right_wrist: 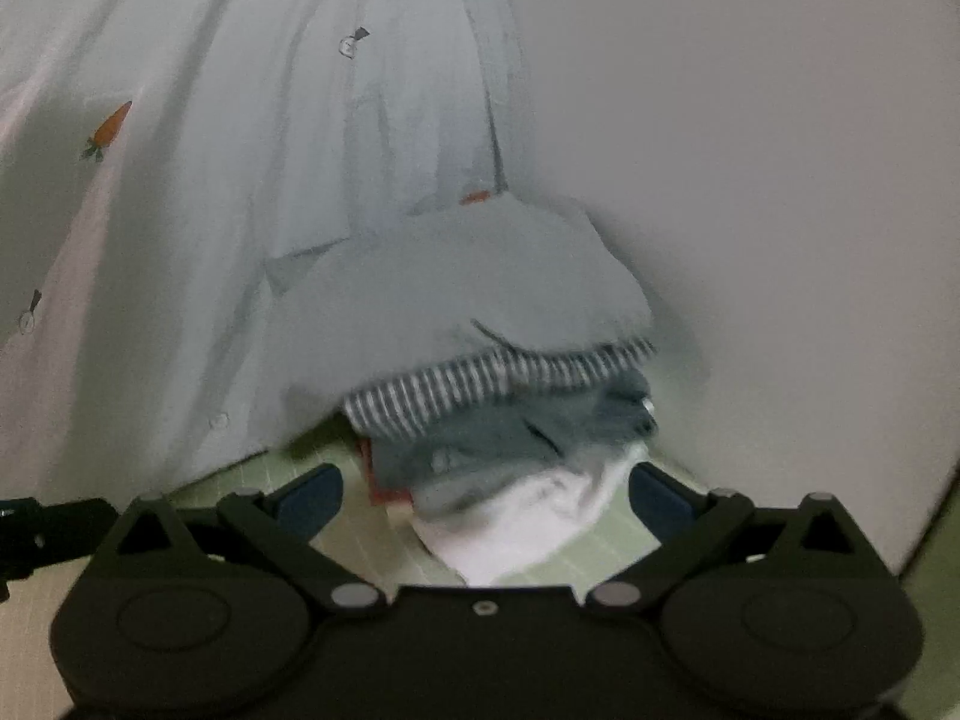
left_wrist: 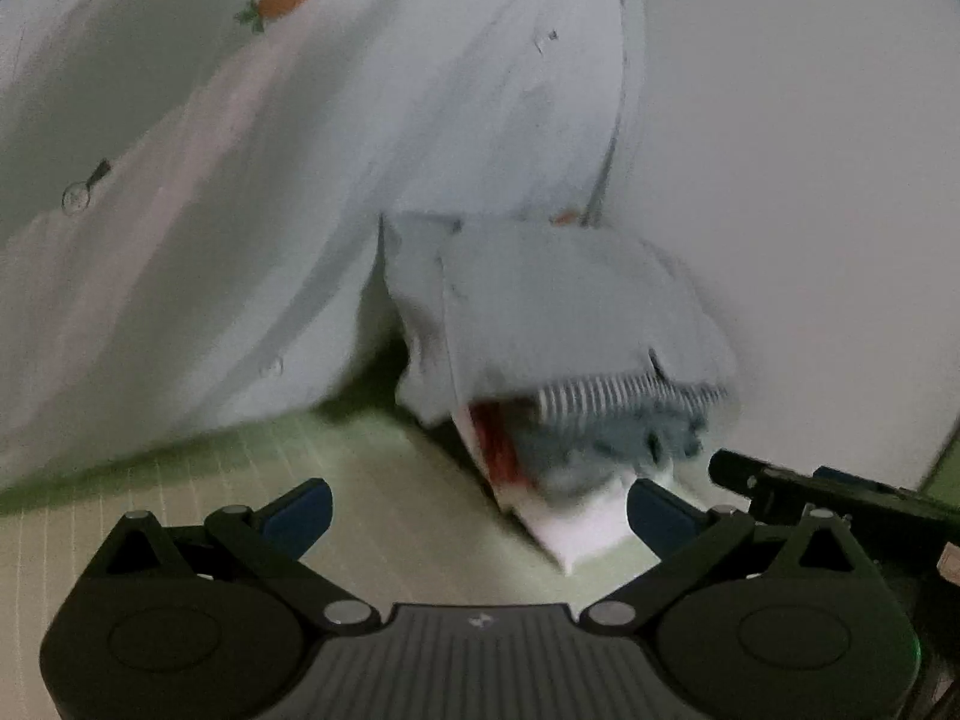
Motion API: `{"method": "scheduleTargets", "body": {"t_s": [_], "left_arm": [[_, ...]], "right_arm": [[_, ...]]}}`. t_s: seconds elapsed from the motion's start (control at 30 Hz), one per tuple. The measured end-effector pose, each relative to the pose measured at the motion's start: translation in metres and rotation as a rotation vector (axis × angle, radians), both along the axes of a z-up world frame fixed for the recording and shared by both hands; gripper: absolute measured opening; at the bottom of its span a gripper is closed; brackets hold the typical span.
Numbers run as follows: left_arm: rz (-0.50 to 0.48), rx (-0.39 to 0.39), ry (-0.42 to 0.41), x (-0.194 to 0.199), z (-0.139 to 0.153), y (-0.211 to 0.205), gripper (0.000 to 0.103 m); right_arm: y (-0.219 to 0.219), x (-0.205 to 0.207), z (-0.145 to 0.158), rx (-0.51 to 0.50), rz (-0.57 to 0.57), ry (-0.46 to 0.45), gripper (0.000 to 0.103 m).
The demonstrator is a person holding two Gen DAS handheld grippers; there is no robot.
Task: Fold clothes
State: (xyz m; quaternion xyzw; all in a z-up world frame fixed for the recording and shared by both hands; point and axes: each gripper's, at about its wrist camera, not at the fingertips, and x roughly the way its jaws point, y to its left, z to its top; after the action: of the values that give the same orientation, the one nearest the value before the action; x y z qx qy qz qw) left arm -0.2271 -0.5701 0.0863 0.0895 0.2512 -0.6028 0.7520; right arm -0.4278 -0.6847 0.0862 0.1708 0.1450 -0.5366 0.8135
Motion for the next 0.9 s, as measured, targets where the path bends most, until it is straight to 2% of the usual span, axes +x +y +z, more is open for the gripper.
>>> {"method": "scheduleTargets", "body": {"t_s": [0.2, 0.3, 0.9], "left_arm": [[-0.009, 0.046, 0.032, -0.008, -0.016, 0.030, 0.103], [-0.015, 0.065, 0.023, -0.009, -0.020, 0.036, 0.103], [-0.071, 0.065, 0.007, -0.017, -0.018, 0.039, 0.103]], "right_arm": [[0.031, -0.027, -0.021, 0.111, -0.032, -0.034, 0.103], [0.038, -0.027, -0.029, 0.128, -0.036, -0.012, 0.103], [0.055, -0.029, -0.030, 0.084, -0.021, 0.023, 0.103]]}}
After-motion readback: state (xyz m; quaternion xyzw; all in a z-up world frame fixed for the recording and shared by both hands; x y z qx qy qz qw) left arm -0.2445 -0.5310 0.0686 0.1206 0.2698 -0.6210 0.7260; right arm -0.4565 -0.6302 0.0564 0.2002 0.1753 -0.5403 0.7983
